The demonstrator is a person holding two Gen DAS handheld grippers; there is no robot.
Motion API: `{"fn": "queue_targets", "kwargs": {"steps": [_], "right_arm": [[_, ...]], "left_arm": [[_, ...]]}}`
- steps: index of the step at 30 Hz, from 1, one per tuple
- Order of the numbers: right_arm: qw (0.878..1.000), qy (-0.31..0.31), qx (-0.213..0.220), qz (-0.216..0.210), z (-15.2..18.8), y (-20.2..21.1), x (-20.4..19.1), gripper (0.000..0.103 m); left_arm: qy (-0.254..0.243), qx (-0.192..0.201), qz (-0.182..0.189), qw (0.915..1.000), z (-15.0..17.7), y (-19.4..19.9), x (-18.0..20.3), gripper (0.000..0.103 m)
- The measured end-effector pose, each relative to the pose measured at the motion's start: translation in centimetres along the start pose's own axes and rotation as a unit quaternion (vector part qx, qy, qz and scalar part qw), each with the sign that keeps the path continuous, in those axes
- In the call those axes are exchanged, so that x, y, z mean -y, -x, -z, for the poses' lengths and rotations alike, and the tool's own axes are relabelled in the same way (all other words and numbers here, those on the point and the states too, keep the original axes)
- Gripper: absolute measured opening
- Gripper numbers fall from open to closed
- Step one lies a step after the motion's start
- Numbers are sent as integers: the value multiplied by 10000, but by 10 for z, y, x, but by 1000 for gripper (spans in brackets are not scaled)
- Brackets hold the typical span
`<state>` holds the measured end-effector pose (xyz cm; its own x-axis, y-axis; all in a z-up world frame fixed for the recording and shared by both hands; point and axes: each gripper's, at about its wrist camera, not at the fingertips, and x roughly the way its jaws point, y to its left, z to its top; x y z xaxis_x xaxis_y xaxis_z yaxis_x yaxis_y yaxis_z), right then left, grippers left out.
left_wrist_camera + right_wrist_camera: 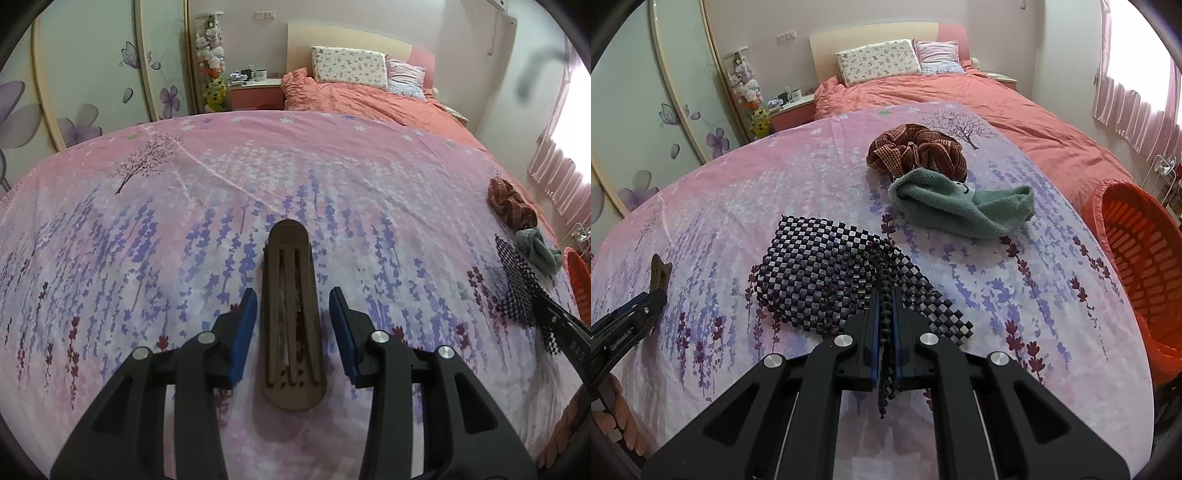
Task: Collect trash
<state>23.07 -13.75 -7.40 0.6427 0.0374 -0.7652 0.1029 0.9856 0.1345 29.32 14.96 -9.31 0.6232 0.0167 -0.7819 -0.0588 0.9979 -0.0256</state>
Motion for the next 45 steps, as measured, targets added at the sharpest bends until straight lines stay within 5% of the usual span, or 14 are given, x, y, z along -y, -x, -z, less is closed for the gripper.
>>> {"fn": "queue_targets", "kwargs": {"steps": [22, 45], "right_arm": [[9963, -184, 584, -604, -3, 55, 31, 5], [9809, -820, 1742, -275, -19, 155, 125, 5]], "left_arm": [[-265, 479, 162, 9984, 7, 55, 21, 32], [-1136, 1051, 1382, 9782, 0, 143, 164, 32]]}}
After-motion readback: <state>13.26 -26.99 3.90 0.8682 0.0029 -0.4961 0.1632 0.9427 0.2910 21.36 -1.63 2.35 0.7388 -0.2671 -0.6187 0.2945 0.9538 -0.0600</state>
